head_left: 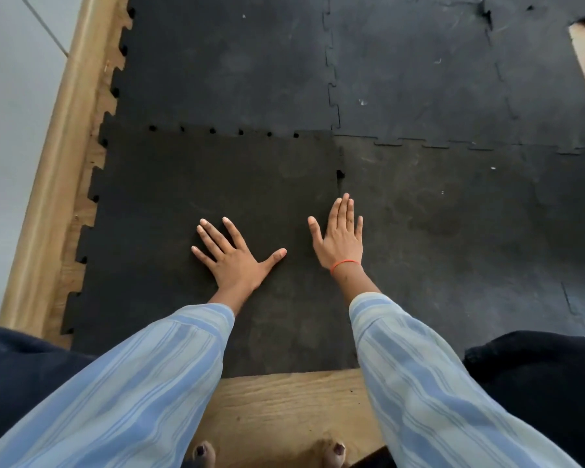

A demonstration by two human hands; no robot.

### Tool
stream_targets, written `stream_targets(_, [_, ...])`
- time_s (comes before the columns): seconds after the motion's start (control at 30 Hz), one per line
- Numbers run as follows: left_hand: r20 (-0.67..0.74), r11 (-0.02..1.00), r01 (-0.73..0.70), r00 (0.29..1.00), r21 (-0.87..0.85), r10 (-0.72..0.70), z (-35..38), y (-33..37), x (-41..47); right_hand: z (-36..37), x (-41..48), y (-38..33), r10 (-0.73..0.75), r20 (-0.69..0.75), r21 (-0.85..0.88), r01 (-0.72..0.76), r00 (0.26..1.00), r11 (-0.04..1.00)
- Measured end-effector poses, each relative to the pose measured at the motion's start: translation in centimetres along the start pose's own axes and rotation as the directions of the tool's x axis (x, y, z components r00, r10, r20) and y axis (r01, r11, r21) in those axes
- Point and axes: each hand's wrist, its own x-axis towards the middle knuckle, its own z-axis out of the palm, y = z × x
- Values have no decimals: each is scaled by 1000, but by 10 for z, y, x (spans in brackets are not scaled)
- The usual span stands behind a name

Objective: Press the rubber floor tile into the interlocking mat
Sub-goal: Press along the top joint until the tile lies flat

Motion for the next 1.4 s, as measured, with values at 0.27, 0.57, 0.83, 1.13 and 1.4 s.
stream_targets(0.27, [7, 986, -122, 993, 111, 122, -8, -3, 16, 8, 16, 5, -8, 53, -53, 10, 999, 999])
stream_targets(0.57, [-14, 925, -328, 942, 192, 336, -39, 3, 103, 9, 75, -13, -175, -149, -134, 156, 973, 979])
stream_targets(0.83, [-54, 909, -367, 922, 198, 384, -44, 11, 130, 6, 106, -22, -103, -137, -89, 91, 985, 992])
stream_targets(1.13, [13, 907, -378, 924, 184, 383, -54, 14, 132, -24, 143, -30, -109, 88, -77, 116, 990, 990])
stream_targets(1.4, [112, 843, -487, 873, 227, 475, -80, 29, 171, -10, 147, -18, -313, -98, -175, 293, 945, 940])
